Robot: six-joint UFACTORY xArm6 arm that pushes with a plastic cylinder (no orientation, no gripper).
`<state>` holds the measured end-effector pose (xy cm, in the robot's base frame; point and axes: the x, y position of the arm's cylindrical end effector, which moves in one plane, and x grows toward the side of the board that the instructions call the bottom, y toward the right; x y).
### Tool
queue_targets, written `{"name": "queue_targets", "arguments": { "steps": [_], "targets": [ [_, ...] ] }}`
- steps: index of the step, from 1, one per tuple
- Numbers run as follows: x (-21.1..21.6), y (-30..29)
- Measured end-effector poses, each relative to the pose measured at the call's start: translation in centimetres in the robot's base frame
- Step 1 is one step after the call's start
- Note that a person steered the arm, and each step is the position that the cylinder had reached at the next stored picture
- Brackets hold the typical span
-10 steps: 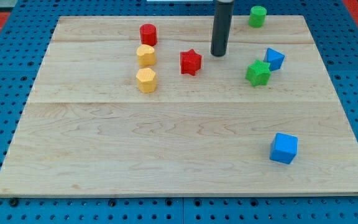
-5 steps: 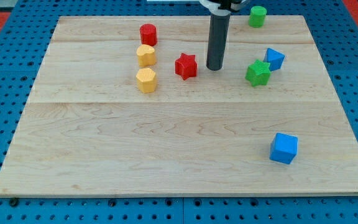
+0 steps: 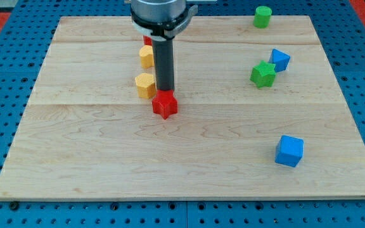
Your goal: Push the red star below the yellow hexagon
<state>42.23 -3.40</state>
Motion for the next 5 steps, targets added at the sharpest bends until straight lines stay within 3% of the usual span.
{"name": "queue_targets", "arguments": {
  "steps": [2, 3, 4, 5],
  "targets": [
    [1.6, 2.6],
    [4.1, -0.6],
    [4.5, 1.2],
    [9.7, 1.8]
  ]
}}
